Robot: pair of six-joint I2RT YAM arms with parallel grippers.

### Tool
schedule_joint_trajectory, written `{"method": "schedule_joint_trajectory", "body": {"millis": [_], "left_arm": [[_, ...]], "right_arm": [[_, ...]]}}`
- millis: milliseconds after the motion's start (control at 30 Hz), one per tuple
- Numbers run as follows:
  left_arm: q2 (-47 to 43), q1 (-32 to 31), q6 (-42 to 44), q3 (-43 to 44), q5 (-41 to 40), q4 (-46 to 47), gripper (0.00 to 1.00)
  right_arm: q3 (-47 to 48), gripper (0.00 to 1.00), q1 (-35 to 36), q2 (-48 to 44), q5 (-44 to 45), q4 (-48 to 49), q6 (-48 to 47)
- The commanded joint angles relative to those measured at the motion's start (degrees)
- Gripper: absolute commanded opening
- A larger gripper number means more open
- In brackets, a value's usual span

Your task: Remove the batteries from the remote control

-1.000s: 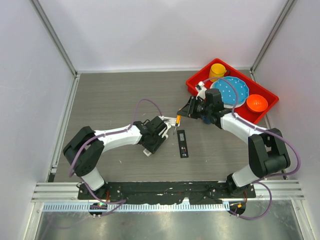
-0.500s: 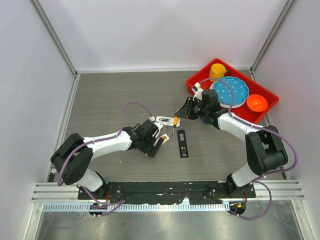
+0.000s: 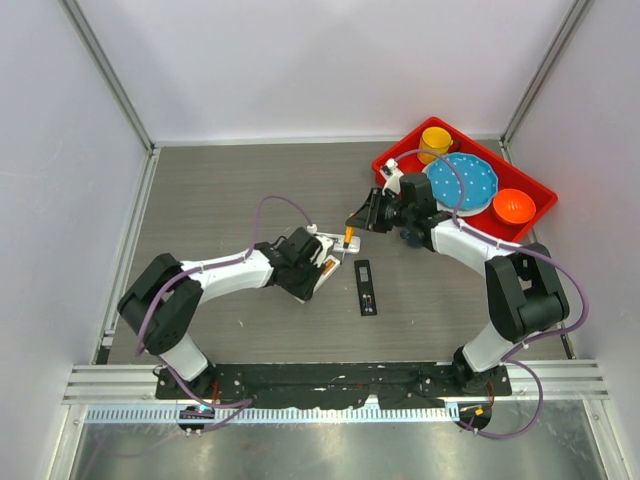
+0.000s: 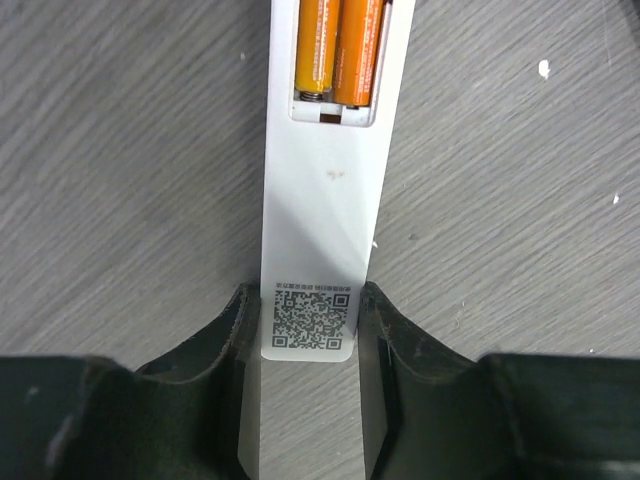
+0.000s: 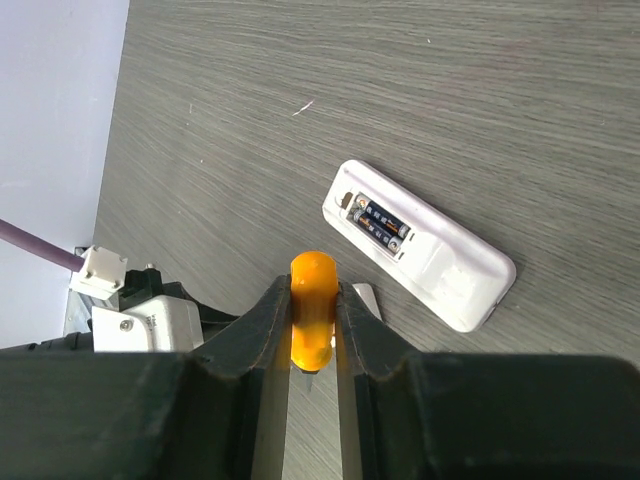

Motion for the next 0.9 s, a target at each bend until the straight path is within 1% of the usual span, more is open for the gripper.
{"method": "schedule_joint_trajectory", "body": {"millis": [0, 133, 333, 467, 533, 567, 600, 667, 700, 767, 800, 867], "left_arm": [[2.44, 0.25, 4.35, 3.4, 2.9, 6.65, 0.16], [2.61, -0.01, 5.23, 3.76, 7.12, 7.72, 0.17], [3.4, -3.34, 5.68, 2.18, 5.64, 5.7, 0.18], [2.44, -3.79, 4.54, 1.03, 3.89, 4.11, 0.18], [1.91, -3.88, 4.1, 0.68, 4.23, 3.85, 0.21], [1.47, -3.88, 3.49, 0.77, 3.97, 3.15, 0.23], [1.21, -3.88, 3.13, 0.86, 3.53, 2.88, 0.3], [0.51, -3.79, 1.99, 0.77, 3.36, 2.0, 0.38], [0.24, -3.88, 1.46, 0.42, 2.57, 1.91, 0.47], [-0.11, -3.88, 0.41, -0.37, 1.51, 1.82, 0.55], [-0.55, -3.88, -0.21, -0.72, 0.9, 2.17, 0.62], [-0.9, -3.88, -1.0, -2.04, 0.02, 3.4, 0.64]], "right_arm": [[2.13, 0.02, 0.3, -0.23, 0.69, 3.36, -1.13], [1.77, 0.02, 0.38, -0.14, 1.04, 3.71, -0.95], [1.6, 0.01, 0.74, -0.14, 2.09, 4.15, -1.48], [1.25, 0.01, 1.09, 0.12, 2.53, 4.68, -1.57], [1.07, 0.01, 1.35, 0.21, 2.71, 4.68, -1.91], [0.98, 0.01, 1.35, 0.3, 2.8, 4.68, -1.92], [0.72, 0.01, 1.44, 0.21, 3.15, 4.68, -2.18], [0.19, 0.01, 1.53, -0.22, 3.67, 4.85, -2.27], [-0.16, 0.01, 1.53, -0.31, 4.02, 4.85, -2.36], [-0.77, 0.01, 1.61, -0.58, 5.17, 5.29, -2.62], [-1.04, 0.01, 1.53, -1.27, 5.61, 5.64, -2.62], [-2.44, 0.01, 1.53, -2.42, 7.27, 7.48, -2.18]]}}
